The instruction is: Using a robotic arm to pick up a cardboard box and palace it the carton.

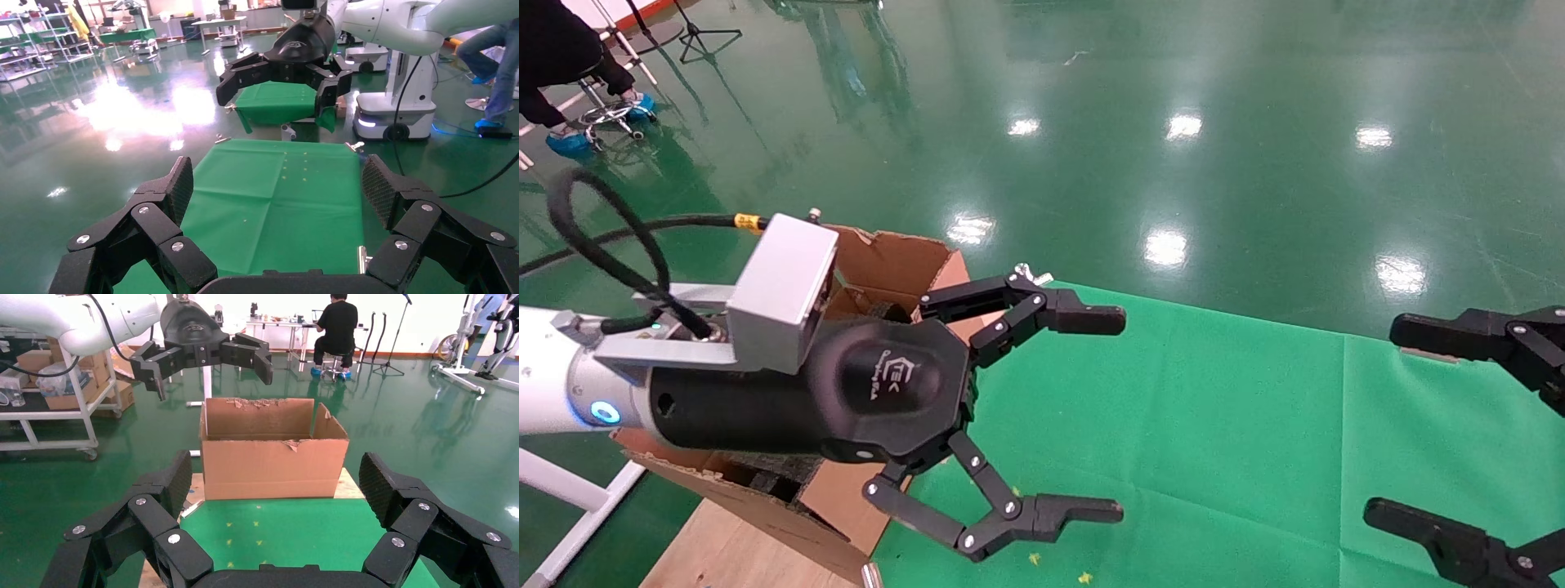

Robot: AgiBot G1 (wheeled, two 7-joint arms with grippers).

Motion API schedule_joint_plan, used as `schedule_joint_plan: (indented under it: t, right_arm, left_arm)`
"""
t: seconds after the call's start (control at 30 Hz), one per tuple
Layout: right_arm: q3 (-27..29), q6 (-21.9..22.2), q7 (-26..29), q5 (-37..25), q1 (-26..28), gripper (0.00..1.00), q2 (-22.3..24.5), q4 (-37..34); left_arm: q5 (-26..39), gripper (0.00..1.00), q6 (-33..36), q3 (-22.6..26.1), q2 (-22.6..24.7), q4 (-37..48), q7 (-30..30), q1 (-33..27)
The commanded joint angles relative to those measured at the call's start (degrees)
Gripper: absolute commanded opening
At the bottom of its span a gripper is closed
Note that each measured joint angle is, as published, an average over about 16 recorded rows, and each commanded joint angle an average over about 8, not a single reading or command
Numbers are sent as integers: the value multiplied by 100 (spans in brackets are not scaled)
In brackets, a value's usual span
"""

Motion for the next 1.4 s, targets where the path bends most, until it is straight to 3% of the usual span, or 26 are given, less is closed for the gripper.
schedule_joint_plan:
  t: [0.03,1.4]
  right_arm:
    - [0,0,0,0,-1,100,0,0]
    - [0,0,0,1,-1,100,0,-1]
  left_arm:
    - [-87,100,51,-131,-12,-113,64,124]
    - [46,100,-28,66,6,58,-16,-60]
